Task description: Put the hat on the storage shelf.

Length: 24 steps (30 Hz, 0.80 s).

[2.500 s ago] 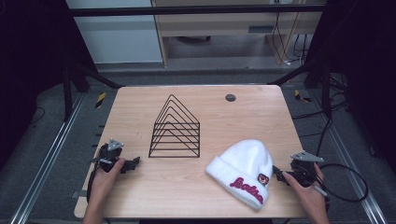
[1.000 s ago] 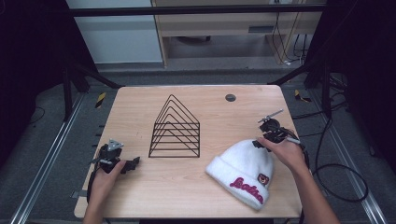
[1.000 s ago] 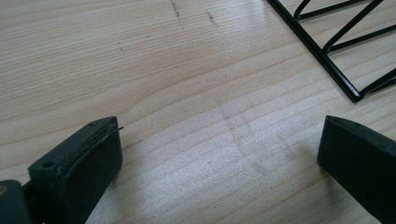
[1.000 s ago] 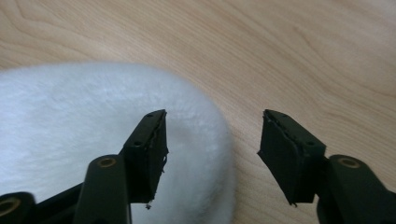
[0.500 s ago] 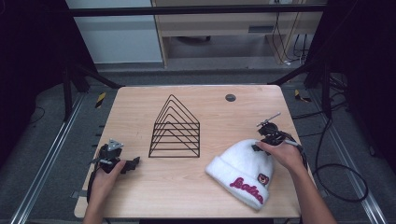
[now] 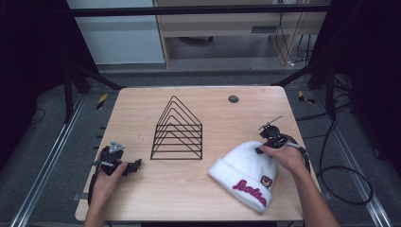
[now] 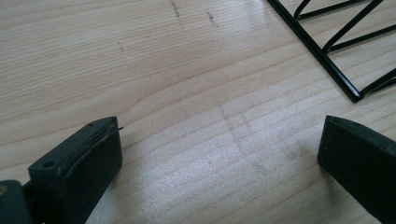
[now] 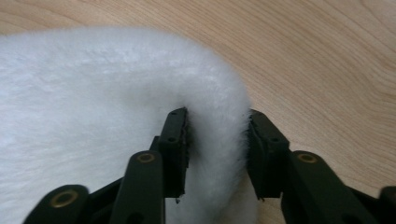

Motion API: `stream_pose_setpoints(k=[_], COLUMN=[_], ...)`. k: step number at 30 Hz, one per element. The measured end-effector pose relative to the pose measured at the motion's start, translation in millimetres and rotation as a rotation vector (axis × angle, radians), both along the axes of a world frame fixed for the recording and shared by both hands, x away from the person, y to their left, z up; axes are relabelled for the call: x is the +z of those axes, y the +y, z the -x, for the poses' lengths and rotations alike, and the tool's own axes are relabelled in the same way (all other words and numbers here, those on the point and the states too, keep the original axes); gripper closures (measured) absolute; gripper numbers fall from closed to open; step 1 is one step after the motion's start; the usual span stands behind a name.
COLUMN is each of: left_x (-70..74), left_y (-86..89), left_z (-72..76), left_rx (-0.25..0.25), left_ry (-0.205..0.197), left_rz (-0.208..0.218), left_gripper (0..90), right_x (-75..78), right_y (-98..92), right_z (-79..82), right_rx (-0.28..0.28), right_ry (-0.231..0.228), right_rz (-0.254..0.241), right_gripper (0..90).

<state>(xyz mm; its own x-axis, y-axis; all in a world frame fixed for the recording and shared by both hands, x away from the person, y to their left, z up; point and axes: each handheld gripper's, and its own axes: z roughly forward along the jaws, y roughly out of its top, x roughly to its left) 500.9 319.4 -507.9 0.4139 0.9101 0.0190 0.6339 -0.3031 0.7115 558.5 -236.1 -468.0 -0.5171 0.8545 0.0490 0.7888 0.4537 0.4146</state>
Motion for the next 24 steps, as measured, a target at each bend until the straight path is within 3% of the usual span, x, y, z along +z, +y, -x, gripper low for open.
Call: stream_pose_setpoints(k=[4, 5, 11, 18, 19, 22, 24], left_x=[0.0, 0.0, 0.0, 0.0, 0.0, 0.0, 0.0], left_y=[0.0, 0.0, 0.0, -0.1, -0.1, -0.1, -0.1], left_z=[0.0, 0.0, 0.0, 0.1, 0.1, 0.1, 0.2], left_rx=[0.0, 0.0, 0.0, 0.001, 0.001, 0.001, 0.002], left_ry=[0.0, 0.0, 0.0, 0.0, 0.0, 0.0, 0.0], left_rz=[0.0, 0.0, 0.0, 0.0, 0.0, 0.0, 0.0], left_gripper=[0.0, 0.0, 0.0, 0.0, 0.0, 0.0, 0.0], right_x=[-0.3, -0.8, 1.3, 16.9, 24.0, 32.1, 46.1], right_y=[0.9, 0.5, -1.4, -0.2, 0.8, 2.2, 5.8], right_z=[1.3, 2.0, 5.0, 16.2, 21.3, 26.7, 36.8], right_rx=[0.008, 0.016, 0.027, 0.052, 0.057, 0.069, 0.095], right_ry=[0.007, -0.002, -0.019, -0.113, -0.148, -0.179, -0.232], right_rz=[-0.002, -0.005, -0.014, -0.031, -0.032, -0.039, -0.057], right_gripper=[70.5, 76.6, 82.2, 83.7, 83.8, 84.0, 84.0])
